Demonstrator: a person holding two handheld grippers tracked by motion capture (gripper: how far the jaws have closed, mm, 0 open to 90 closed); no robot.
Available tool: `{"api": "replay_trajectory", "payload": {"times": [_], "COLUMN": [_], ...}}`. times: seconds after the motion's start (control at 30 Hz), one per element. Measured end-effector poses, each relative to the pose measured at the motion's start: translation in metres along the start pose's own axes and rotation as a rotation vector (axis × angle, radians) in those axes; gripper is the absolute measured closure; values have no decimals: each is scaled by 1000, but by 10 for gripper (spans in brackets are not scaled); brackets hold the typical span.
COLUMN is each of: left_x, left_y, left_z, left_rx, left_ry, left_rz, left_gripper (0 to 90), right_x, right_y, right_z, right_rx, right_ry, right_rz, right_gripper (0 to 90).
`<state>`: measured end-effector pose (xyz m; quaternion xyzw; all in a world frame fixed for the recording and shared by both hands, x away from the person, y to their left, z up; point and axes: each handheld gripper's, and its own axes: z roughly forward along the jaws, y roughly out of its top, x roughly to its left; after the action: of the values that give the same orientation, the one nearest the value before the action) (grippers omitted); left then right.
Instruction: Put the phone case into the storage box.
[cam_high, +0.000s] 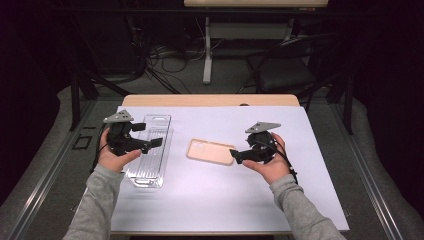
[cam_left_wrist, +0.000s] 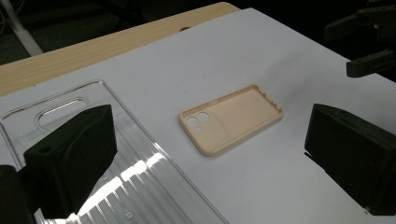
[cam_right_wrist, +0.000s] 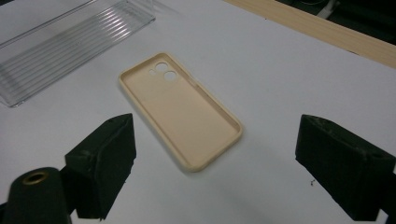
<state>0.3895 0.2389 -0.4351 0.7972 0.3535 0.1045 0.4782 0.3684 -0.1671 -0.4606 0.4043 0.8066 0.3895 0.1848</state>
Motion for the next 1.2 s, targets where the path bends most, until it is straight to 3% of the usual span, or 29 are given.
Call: {"api": "replay_trajectory", "payload": {"times": [0.27, 0.5, 0.9, 1.2], "left_x": [2, 0, -2, -2], "left_y": [-2, -1, -1, -1], "left_z": [-5, -10, -11, -10], "left_rx": [-10, -21, -29, -22], "left_ry": [16, 1, -14, -16], "left_rz": [-4, -16, -18, -13], "left_gripper": [32, 47, 72, 86], "right_x": [-2, -3, 0, -1], "right_y": [12, 19, 29, 35], "right_z": [5, 16, 41, 56], "right_rx": [21, 47, 100, 149], "right_ry": [2, 14, 28, 36], "right_rz": [-17, -28, -104, -139], "right_gripper": [152, 231, 387, 424]}}
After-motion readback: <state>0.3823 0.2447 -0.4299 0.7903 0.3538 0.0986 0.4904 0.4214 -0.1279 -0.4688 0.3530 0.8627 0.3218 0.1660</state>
